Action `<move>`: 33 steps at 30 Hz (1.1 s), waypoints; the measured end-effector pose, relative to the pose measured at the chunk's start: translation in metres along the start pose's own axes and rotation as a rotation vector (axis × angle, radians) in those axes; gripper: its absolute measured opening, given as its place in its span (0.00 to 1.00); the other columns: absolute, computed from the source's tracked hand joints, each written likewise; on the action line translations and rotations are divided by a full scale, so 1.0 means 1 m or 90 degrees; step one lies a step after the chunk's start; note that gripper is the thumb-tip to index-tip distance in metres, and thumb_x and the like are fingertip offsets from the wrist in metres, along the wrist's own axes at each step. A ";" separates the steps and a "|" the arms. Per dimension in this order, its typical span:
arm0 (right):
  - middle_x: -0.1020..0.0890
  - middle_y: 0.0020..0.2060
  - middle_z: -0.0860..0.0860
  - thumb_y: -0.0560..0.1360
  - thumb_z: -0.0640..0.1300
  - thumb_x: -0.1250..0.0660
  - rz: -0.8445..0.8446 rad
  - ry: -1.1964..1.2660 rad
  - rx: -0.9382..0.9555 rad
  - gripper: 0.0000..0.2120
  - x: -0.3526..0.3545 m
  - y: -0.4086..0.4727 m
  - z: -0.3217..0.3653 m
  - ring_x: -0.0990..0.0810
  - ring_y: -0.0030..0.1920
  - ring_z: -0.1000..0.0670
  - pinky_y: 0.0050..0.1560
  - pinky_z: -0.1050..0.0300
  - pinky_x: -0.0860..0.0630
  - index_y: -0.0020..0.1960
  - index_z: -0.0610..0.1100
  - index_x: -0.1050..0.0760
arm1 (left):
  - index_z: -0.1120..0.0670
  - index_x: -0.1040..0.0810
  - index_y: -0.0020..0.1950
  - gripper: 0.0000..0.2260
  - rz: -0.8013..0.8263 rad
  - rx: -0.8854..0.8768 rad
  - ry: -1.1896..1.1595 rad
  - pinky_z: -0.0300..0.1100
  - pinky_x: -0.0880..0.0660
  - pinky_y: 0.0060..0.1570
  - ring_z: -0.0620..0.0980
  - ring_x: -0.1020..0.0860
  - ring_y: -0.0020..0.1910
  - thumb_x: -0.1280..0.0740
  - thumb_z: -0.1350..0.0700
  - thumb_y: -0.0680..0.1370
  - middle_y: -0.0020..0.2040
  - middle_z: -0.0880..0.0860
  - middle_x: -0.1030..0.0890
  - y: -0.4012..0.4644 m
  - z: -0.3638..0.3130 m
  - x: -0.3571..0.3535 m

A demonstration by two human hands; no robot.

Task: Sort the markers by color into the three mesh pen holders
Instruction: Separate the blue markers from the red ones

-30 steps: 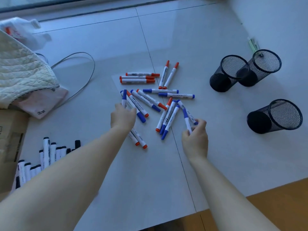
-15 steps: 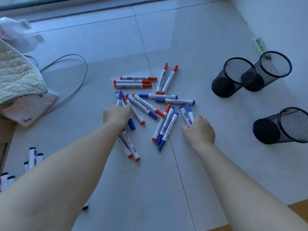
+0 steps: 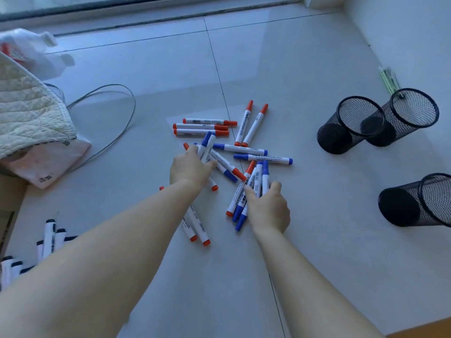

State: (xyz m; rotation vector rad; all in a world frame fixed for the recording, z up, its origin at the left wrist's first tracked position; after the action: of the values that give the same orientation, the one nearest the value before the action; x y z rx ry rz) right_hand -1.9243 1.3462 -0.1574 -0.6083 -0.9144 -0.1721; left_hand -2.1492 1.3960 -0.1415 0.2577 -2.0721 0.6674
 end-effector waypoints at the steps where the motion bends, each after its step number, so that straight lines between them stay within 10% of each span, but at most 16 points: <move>1: 0.28 0.37 0.50 0.72 0.60 0.36 0.000 -0.009 0.001 0.20 0.000 0.001 0.001 0.29 0.36 0.46 0.33 0.58 0.36 0.46 0.46 0.39 | 0.52 0.29 0.57 0.18 0.000 0.013 -0.003 0.41 0.33 0.29 0.53 0.26 0.39 0.33 0.43 0.74 0.45 0.54 0.24 0.000 0.001 -0.001; 10: 0.24 0.46 0.46 0.71 0.53 0.36 0.000 -0.049 -0.006 0.15 0.017 0.016 -0.012 0.28 0.38 0.44 0.37 0.56 0.33 0.48 0.42 0.30 | 0.53 0.30 0.44 0.13 0.032 0.105 0.011 0.38 0.37 0.23 0.48 0.29 0.28 0.32 0.45 0.72 0.33 0.52 0.30 0.011 -0.013 -0.011; 20: 0.26 0.32 0.50 0.65 0.47 0.33 0.049 -0.020 -0.010 0.08 0.030 0.028 -0.026 0.25 0.35 0.44 0.34 0.58 0.31 0.36 0.44 0.30 | 0.54 0.30 0.44 0.12 0.064 0.176 -0.042 0.40 0.26 0.31 0.50 0.25 0.31 0.33 0.46 0.71 0.34 0.53 0.27 0.013 -0.023 -0.012; 25: 0.27 0.30 0.49 0.67 0.39 0.36 0.051 0.107 0.012 0.01 0.043 0.039 -0.022 0.27 0.35 0.44 0.31 0.59 0.33 0.38 0.42 0.28 | 0.53 0.27 0.42 0.10 0.001 0.025 0.070 0.39 0.34 0.26 0.48 0.28 0.30 0.38 0.46 0.73 0.32 0.51 0.27 0.021 -0.050 0.010; 33: 0.25 0.44 0.47 0.69 0.38 0.35 -0.010 -0.132 0.485 0.04 0.053 0.046 0.064 0.32 0.36 0.45 0.33 0.57 0.41 0.44 0.42 0.27 | 0.52 0.28 0.44 0.02 0.046 -0.248 0.152 0.41 0.31 0.28 0.49 0.27 0.33 0.36 0.55 0.75 0.35 0.50 0.25 0.027 -0.109 -0.005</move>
State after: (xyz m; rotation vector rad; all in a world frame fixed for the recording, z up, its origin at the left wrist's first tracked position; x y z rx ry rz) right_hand -1.9180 1.4260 -0.1062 0.0934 -1.0941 0.2280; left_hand -2.0796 1.4782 -0.1080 -0.1151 -1.9378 0.3077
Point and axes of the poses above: each hand's wrist, its own y-axis towards the middle knuckle, its own x-axis out of the back of the hand, z = x × y, the point moved 9 cm from there along y, towards the middle knuckle
